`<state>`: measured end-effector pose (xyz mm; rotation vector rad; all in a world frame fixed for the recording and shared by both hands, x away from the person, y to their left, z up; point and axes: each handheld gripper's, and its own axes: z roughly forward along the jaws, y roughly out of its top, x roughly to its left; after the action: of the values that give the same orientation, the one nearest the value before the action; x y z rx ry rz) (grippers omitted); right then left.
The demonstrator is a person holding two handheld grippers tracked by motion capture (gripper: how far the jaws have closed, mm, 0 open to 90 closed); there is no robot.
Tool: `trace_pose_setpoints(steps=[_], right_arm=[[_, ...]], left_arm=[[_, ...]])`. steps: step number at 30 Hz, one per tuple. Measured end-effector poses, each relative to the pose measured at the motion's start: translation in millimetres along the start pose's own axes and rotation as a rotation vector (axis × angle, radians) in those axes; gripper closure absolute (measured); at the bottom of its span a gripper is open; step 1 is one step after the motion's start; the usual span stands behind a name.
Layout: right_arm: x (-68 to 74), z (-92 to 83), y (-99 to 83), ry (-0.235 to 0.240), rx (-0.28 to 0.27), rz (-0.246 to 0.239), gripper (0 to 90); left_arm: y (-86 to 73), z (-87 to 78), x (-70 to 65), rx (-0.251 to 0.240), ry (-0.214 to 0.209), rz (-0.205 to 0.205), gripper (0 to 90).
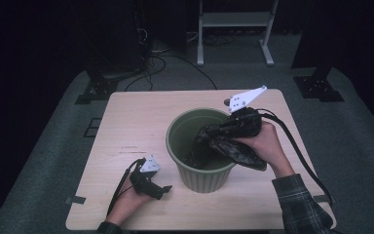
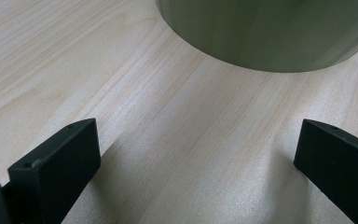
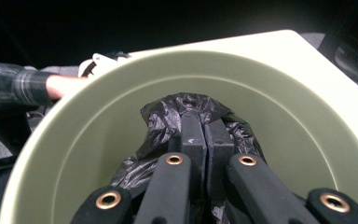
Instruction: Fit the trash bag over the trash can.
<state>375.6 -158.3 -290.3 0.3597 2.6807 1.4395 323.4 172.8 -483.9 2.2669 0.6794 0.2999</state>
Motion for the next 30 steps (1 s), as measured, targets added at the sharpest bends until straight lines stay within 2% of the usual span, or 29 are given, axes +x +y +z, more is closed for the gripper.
trace_pose_setpoints(steps=[10, 13, 15, 16, 19, 22, 26, 30], right_arm=[[1.3, 5.8, -1.8, 0.009, 0.024, -0.002, 86.9], [0.3, 2.9, -0.1, -0.009, -0.012, 0.007, 64.7], [-0.7, -1.3, 0.8, -0.034, -0.031, 0.002, 54.3], [-1.1, -3.1, 1.0, -0.048, -0.036, 0.001, 52.5], [-2.3, -13.1, 0.3, -0.047, -0.044, 0.021, 49.6], [-1.9, -29.8, -5.4, -0.044, -0.105, 0.042, 48.8], [-1.8, -41.3, -9.8, -0.06, -0.108, 0.058, 47.3], [-0.7, -56.3, -19.2, -0.077, -0.147, 0.067, 46.8]], left_arm=[[0.0, 0.0, -0.1, 0.0, 0.001, -0.001, 0.0], [0.0, 0.0, 0.0, 0.0, 0.0, 0.0, 0.0], [0.0, 0.0, -0.1, 0.0, 0.0, -0.001, 0.0], [0.0, 0.0, -0.1, 0.0, 0.0, -0.001, 0.0], [0.0, 0.0, -0.1, 0.0, 0.0, -0.001, 0.0], [0.0, 0.0, -0.1, 0.0, 0.001, -0.001, 0.0], [0.0, 0.0, -0.2, 0.0, 0.001, -0.001, 0.0], [0.0, 0.0, -0.3, 0.0, 0.002, -0.002, 0.0]])
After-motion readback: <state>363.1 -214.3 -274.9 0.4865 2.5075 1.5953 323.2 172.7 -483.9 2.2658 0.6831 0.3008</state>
